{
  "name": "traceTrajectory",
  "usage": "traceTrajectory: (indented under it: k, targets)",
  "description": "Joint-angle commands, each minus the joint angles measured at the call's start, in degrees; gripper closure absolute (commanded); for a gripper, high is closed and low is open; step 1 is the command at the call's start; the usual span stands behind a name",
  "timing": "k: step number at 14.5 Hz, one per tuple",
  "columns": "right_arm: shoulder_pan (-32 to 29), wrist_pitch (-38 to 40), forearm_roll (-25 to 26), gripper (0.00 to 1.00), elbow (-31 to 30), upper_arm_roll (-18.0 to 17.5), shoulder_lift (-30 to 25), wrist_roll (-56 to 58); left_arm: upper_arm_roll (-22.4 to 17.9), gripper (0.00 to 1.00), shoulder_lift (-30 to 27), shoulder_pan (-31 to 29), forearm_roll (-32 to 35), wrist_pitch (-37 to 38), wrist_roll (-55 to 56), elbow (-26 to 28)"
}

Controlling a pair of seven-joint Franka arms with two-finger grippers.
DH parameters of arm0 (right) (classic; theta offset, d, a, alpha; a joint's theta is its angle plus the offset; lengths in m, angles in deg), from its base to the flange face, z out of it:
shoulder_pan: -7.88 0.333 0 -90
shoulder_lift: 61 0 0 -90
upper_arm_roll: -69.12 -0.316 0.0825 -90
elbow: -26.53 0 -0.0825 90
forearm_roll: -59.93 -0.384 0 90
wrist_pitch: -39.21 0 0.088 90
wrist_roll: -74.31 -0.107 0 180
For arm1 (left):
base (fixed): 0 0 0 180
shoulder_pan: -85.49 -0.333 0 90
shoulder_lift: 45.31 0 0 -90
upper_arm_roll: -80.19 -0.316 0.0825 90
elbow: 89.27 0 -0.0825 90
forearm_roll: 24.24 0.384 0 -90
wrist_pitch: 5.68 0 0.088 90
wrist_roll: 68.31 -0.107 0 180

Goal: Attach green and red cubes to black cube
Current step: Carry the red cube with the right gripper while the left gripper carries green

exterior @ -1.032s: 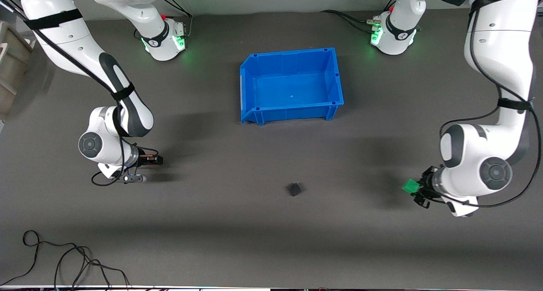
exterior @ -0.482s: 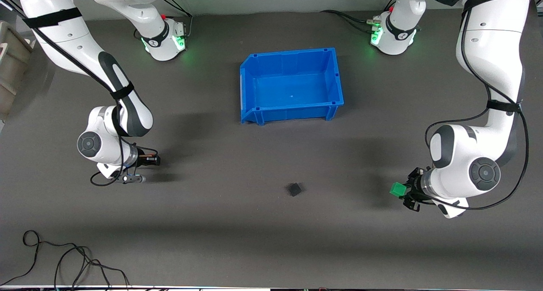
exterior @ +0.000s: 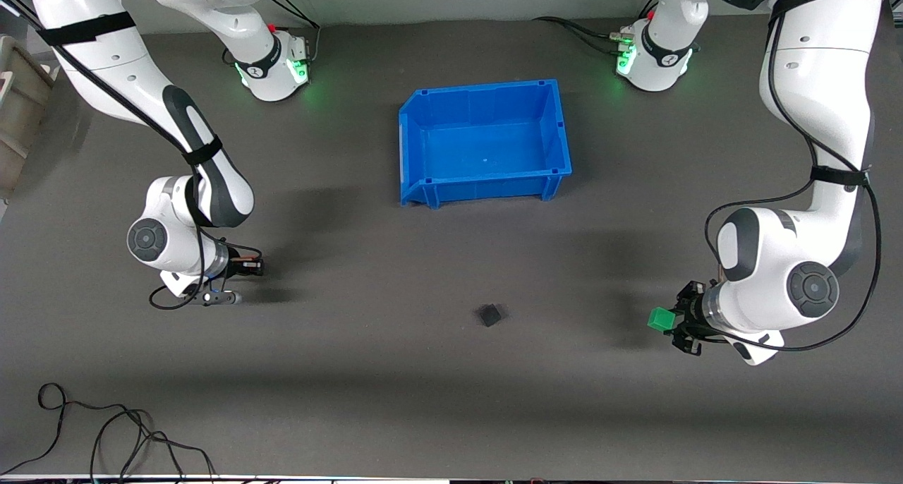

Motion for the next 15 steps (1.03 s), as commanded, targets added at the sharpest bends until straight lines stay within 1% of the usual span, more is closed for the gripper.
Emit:
traceTrajectory:
  k: [1, 2, 3, 5, 7, 8, 9, 10, 11, 12, 13, 14, 15]
  targets:
    - [-0.6, 3.3, -6.6, 1.0, 1.2, 0.0, -1.4, -5.5, -0.4, 1.0, 2.2, 1.8, -2.7, 1.0, 3.0, -2.8]
    - [-0.1, 6.2, -10.3, 1.0, 3.0, -0.1, -1.9, -10.5, -0.4, 1.0, 2.3, 2.1, -4.9, 1.1, 5.2, -2.7]
    - [0.9, 8.7, -11.4, 1.0, 4.9, -0.1, -2.2, -18.7, -0.4, 1.0, 2.4, 3.4, -6.1, 1.3, 8.0, -2.8]
    - [3.2, 13.1, -11.0, 1.0, 9.1, 0.0, -2.2, -33.4, -0.4, 1.0, 2.4, 5.4, -6.5, 1.3, 16.5, -2.4]
    - [3.6, 17.1, -11.0, 1.0, 11.8, -0.1, -2.2, -41.7, -0.6, 1.0, 3.6, 8.4, -5.5, 0.0, 29.4, -2.4]
    - [3.6, 19.8, -11.1, 1.0, 13.9, -0.1, -1.8, -46.4, -0.6, 1.0, 4.1, 9.3, -5.2, 0.0, 32.8, -2.4]
    - [3.8, 23.4, -10.8, 1.0, 16.5, -0.1, -1.5, -50.9, -0.6, 1.0, 4.4, 9.9, -5.2, 0.0, 34.0, -2.4]
    - [4.1, 26.7, -10.8, 1.0, 18.7, -0.1, -1.1, -53.3, -0.6, 1.0, 4.7, 11.0, -5.2, 0.0, 36.4, -2.3]
    - [4.1, 29.4, -10.8, 1.0, 20.5, 0.0, -0.8, -55.4, -0.6, 1.0, 5.3, 12.2, -5.3, -0.5, 40.4, -2.3]
    - [4.1, 30.8, -11.0, 1.0, 21.6, -0.2, -0.8, -59.0, -0.6, 1.0, 6.2, 13.6, -5.2, -2.8, 46.0, -2.3]
    - [4.2, 31.3, -11.6, 1.0, 22.0, -0.4, -0.8, -62.2, -1.0, 1.0, 7.2, 15.2, -4.4, -4.9, 52.3, -2.2]
    - [5.4, 31.3, -12.5, 1.0, 22.1, -0.6, -0.7, -66.3, -0.9, 1.0, 8.0, 16.5, -1.7, -5.6, 57.2, -2.3]
    - [7.9, 31.1, -13.7, 1.0, 22.8, -0.6, 0.2, -72.5, -0.9, 1.0, 8.3, 17.9, 1.1, -5.7, 61.1, -2.3]
